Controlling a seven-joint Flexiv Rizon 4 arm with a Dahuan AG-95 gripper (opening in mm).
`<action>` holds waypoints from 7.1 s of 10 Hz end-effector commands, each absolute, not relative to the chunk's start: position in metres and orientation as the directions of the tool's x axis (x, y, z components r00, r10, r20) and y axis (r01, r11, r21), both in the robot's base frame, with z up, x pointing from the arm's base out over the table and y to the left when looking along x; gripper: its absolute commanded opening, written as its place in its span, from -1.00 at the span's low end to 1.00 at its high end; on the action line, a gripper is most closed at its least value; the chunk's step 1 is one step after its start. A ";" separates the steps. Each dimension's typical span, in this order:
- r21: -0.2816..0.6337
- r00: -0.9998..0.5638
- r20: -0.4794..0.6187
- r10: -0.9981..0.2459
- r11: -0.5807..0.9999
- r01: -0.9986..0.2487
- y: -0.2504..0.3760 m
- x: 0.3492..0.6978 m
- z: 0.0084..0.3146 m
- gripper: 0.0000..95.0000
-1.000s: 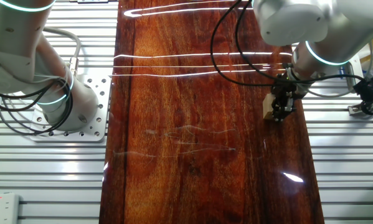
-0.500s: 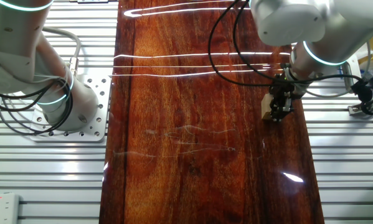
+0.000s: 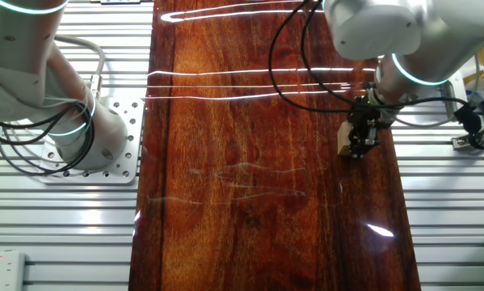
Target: Hold a small block with the gripper and sweep it from left to right on the table
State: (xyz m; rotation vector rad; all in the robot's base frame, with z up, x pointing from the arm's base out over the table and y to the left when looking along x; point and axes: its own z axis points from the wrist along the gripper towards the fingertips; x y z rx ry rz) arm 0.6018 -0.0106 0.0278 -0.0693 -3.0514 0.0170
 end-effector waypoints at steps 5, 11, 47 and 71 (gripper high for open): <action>0.001 -0.996 0.079 0.050 0.999 0.050 -0.011 0.598 0.028 -1.00; -0.012 -0.997 0.067 0.037 0.999 0.037 -0.010 0.587 0.027 -1.00; -0.004 -0.999 0.031 0.026 1.000 0.026 -0.005 0.510 0.004 -1.00; -0.026 -0.999 0.022 0.026 0.999 0.025 0.006 0.465 -0.011 -1.00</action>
